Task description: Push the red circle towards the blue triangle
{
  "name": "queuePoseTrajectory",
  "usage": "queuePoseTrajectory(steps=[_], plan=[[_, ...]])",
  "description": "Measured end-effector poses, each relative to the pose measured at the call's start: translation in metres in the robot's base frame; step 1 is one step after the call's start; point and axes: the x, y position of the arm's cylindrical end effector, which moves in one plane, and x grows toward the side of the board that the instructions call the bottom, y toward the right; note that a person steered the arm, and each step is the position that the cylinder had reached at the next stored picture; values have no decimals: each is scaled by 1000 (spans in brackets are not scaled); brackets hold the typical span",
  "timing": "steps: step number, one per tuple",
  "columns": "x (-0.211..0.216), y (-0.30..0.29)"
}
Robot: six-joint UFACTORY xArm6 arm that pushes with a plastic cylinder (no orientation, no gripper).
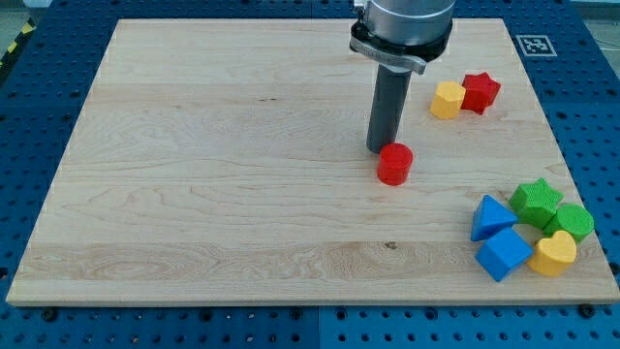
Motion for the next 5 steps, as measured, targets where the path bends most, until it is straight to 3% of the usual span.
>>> queuePoseTrajectory(steps=[2,3,5], plan=[[-11,-87],[21,-82],[38,0]])
